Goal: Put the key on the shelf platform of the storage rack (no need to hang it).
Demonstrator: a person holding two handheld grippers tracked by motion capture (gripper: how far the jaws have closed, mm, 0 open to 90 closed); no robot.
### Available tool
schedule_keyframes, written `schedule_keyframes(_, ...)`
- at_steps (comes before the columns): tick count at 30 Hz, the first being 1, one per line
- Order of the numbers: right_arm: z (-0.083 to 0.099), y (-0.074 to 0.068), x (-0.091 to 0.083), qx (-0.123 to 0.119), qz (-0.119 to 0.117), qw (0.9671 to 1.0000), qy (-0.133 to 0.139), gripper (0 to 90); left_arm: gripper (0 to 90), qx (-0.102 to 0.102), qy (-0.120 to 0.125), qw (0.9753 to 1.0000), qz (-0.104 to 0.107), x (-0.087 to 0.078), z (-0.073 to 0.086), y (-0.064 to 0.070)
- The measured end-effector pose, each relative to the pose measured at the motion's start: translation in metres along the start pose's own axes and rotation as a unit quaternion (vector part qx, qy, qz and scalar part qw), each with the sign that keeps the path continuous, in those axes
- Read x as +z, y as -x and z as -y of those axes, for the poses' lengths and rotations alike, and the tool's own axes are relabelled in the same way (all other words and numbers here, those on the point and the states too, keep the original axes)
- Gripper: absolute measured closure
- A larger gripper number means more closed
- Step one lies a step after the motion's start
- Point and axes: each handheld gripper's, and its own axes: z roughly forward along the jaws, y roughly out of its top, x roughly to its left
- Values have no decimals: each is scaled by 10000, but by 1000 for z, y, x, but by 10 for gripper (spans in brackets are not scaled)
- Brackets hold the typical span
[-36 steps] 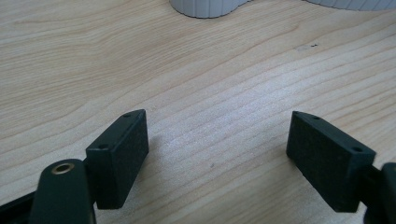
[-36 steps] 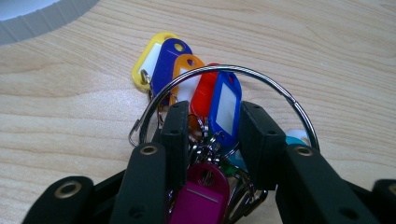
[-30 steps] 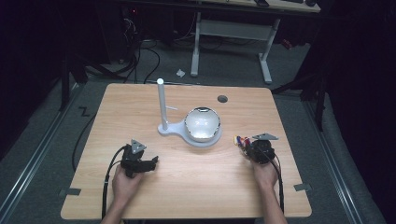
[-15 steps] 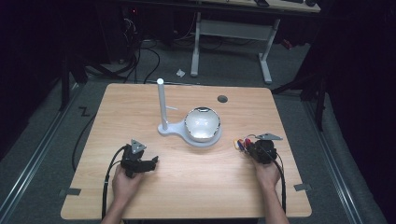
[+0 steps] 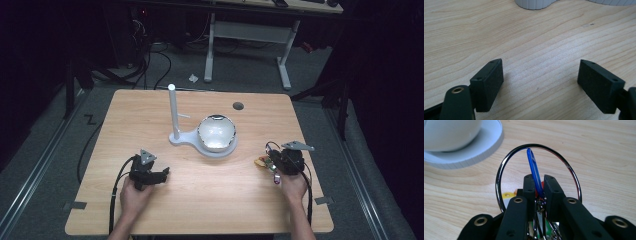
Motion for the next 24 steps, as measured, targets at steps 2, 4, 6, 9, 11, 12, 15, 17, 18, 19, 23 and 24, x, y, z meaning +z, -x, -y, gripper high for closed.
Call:
schedule_keyframes(2, -2, 0, -4, -50, 2, 10000, -18, 815, 211, -2, 2, 10000, -1, 0, 0, 0)
schedule_keyframes(4, -5, 1, -6, -124, 11, 9999, -56, 817, 211, -5, -1, 10000, -1, 0, 0, 0)
schedule_keyframes(6, -7, 0, -10, -144, -7, 9999, -53, 818, 211, -1, -1, 10000, 0, 0, 0, 0)
schedule_keyframes(9, -9, -1, -15, -188, -42, 9998, 8, 819, 211, -4, -2, 10000, 0, 0, 0, 0)
schedule_keyframes(11, -10, -1, -18, -215, -73, 9997, 2, 820, 211, -2, 0, 10000, -1, 0, 0, 0)
schedule_keyframes(12, -11, -1, -19, -214, -125, 9997, 12, 820, 211, -10, -1, 10000, -3, 0, 0, 0)
schedule_keyframes(15, -14, -1, -22, -239, -201, 9995, 24, 820, 211, -10, 2, 10000, -5, 0, 0, 0)
schedule_keyframes(17, -17, -2, -25, -281, -194, 9994, 34, 821, 211, -5, 0, 10000, -2, 0, 0, 0)
schedule_keyframes(18, -19, -2, -28, -293, -204, 9993, 56, 821, 211, -4, -1, 10000, -1, 0, 0, 0)
schedule_keyframes(19, -20, -2, -30, -322, -221, 9992, 84, 821, 211, -6, -1, 10000, -2, 0, 0, 0)
schedule_keyframes(23, -24, -2, -37, -326, -254, 9991, 114, 821, 211, 1, -3, 10000, 1, 0, 0, 0)
schedule_keyframes(24, -26, -2, -39, -333, -262, 9990, 115, 822, 211, 1, -1, 10000, 1, 0, 0, 0)
